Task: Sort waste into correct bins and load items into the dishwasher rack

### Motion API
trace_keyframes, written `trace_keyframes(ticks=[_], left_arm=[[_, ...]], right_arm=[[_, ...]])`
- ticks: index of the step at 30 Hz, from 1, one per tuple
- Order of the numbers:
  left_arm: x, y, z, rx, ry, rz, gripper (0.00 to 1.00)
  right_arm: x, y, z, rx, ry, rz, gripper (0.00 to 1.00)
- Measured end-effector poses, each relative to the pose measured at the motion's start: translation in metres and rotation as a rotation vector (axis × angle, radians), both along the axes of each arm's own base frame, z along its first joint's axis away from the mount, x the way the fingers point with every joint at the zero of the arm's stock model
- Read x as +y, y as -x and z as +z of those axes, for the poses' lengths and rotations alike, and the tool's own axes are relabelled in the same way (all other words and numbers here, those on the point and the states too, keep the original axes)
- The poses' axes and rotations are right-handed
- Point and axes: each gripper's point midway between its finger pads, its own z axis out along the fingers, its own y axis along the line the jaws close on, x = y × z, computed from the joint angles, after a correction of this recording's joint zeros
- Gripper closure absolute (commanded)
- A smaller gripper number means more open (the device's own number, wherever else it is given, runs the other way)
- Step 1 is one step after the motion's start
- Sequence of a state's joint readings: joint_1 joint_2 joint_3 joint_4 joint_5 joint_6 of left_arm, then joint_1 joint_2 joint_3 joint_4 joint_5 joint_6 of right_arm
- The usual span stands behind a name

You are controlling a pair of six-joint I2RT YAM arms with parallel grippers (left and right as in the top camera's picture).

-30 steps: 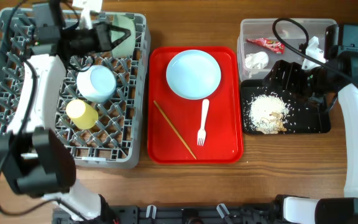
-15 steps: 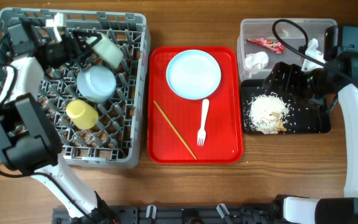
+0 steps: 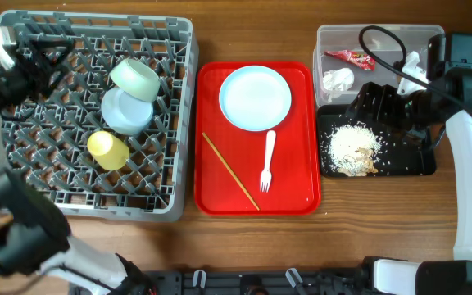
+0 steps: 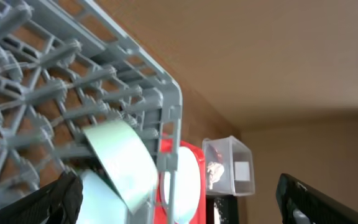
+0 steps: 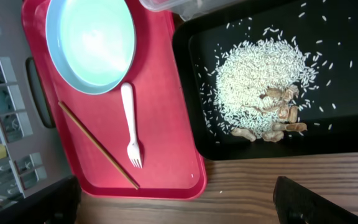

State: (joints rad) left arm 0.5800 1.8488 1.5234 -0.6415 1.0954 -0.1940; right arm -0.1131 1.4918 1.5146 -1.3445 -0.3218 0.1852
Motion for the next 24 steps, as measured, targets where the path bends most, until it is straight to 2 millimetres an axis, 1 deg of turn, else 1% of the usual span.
trace_keyframes(ticks=[2,3,4,5,6,7,8,9,10,12,14,18,19,20,22,24], left_arm=[[-0.02,0.017,0.016,0.079,-0.099,0.035,0.0],[-0.036,0.027,0.017,0.139,-0.155,0.039,0.0],[-0.059,0.039,0.018,0.198,-0.219,0.021,0.0],[-0.087,0.051,0.017,0.247,-0.297,-0.011,0.0],[-0.107,0.059,0.014,0.284,-0.342,-0.043,0.0],[-0.143,0.068,0.009,0.309,-0.403,-0.118,0.0],[-0.163,0.072,0.006,0.315,-0.434,-0.167,0.0],[-0.181,0.077,0.003,0.316,-0.458,-0.21,0.03],[-0.204,0.082,0.002,0.307,-0.483,-0.266,0.05],[-0.24,0.095,-0.005,0.347,-0.513,-0.31,0.05],[-0.253,0.107,-0.022,0.445,-0.559,-0.281,0.05],[-0.297,0.126,-0.078,0.639,-0.686,-0.236,0.04],[-0.307,0.132,-0.097,0.694,-0.721,-0.227,0.03],[-0.313,0.138,-0.113,0.745,-0.745,-0.222,0.03],[-0.318,0.148,-0.142,0.841,-0.788,-0.212,0.02],[-0.315,0.154,-0.165,0.909,-0.816,-0.201,0.0]], right_arm=[[0.0,0.0,0.0,0.002,0.0,0.0,0.0],[0.0,0.0,0.0,0.001,0.0,0.0,0.0],[0.0,0.0,0.0,0.0,0.0,0.0,0.0],[0.0,0.0,0.0,-0.001,0.0,0.0,0.0],[0.0,0.0,0.0,-0.001,0.0,0.0,0.0],[0.0,-0.001,0.0,-0.003,0.0,0.0,0.0],[0.0,-0.001,0.0,-0.002,0.0,0.0,0.0],[0.0,0.0,0.0,-0.002,0.0,0.0,0.0],[0.0,0.0,0.0,-0.002,0.0,0.0,0.0],[0.0,-0.001,0.0,-0.002,0.0,0.0,0.0],[0.0,0.0,0.0,-0.002,0.0,0.0,0.0],[0.0,0.0,0.0,-0.002,0.0,0.0,0.0],[0.0,0.0,0.0,-0.002,0.0,0.0,0.0],[0.0,0.0,0.0,-0.002,0.0,0.0,0.0],[0.0,0.0,0.0,-0.002,0.0,0.0,0.0],[0.0,-0.001,0.0,-0.002,0.0,0.0,0.0]])
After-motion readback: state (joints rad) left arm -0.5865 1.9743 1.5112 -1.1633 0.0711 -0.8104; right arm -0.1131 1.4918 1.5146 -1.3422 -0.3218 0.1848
